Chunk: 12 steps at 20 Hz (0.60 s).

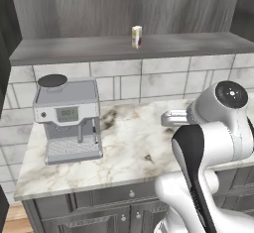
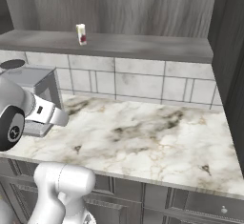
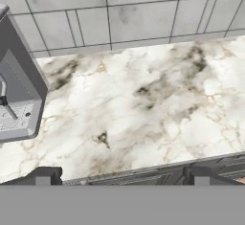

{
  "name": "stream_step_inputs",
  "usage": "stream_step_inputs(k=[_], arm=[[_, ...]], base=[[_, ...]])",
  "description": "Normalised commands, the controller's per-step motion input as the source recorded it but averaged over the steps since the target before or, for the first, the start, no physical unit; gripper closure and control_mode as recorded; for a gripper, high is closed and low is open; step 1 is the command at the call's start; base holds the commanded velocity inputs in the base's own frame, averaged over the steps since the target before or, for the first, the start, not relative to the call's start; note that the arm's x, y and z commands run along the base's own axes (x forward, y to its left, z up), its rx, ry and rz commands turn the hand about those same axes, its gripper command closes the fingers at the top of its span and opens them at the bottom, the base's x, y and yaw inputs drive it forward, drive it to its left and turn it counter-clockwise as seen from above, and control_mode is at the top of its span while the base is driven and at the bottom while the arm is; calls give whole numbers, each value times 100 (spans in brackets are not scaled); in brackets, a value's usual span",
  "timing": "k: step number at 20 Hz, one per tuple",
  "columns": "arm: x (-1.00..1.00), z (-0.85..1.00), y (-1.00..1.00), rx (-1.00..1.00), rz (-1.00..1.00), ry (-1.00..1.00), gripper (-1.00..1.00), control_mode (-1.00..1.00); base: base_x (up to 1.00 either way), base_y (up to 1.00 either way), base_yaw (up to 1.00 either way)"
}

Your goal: Pick the boxed drink, water bottle from the counter and place them in the open cabinet.

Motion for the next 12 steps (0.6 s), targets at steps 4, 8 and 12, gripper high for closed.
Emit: stream_step_inputs(k=[4,8,12], arm=[[0,0,0,0,0,0,-100,-100],[0,0,0,0,0,0,-100,100],[0,0,0,0,0,0,-100,100]], base=[[0,0,0],[0,0,0],[-20,-2,0]])
